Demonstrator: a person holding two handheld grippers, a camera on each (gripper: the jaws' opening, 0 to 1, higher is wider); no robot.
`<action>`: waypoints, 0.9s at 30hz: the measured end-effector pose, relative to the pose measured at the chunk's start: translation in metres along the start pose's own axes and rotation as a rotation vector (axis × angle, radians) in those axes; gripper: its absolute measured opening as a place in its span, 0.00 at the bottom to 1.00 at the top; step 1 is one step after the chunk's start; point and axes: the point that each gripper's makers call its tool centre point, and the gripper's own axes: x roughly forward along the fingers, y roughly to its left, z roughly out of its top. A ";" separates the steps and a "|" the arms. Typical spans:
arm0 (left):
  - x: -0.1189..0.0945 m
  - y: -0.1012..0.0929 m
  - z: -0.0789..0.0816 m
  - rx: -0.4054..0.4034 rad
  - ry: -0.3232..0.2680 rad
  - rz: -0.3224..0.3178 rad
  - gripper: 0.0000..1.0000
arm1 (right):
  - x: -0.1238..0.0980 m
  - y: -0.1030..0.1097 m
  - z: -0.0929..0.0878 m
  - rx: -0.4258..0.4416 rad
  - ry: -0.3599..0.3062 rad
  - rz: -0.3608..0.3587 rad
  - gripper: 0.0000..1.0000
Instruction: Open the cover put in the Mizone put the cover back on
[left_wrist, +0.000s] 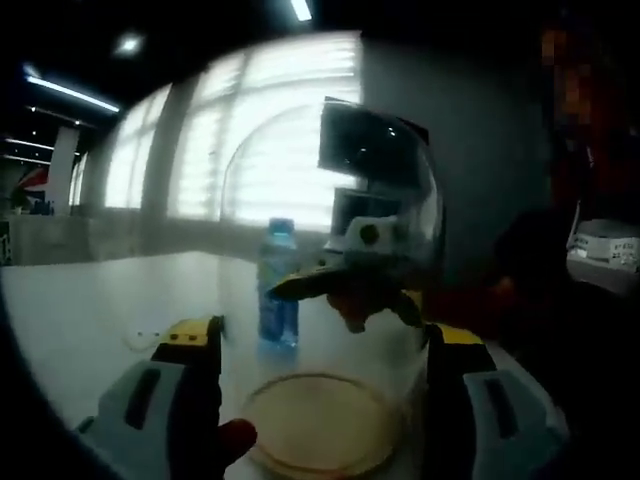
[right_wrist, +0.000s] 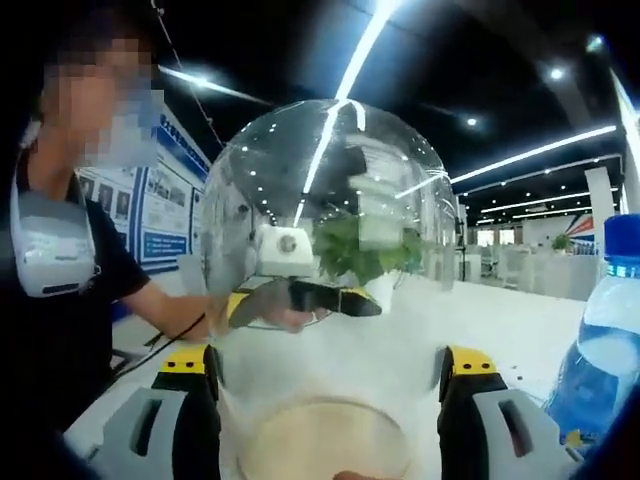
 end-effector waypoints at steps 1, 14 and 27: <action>0.000 0.000 0.000 0.002 -0.003 -0.001 0.72 | 0.000 0.000 0.000 -0.002 0.003 -0.002 0.85; 0.002 -0.003 0.002 0.041 -0.002 -0.003 0.70 | -0.002 0.003 0.001 -0.011 0.012 -0.004 0.84; 0.002 -0.005 0.005 0.052 0.005 0.005 0.69 | -0.004 0.004 0.002 0.002 0.014 0.002 0.84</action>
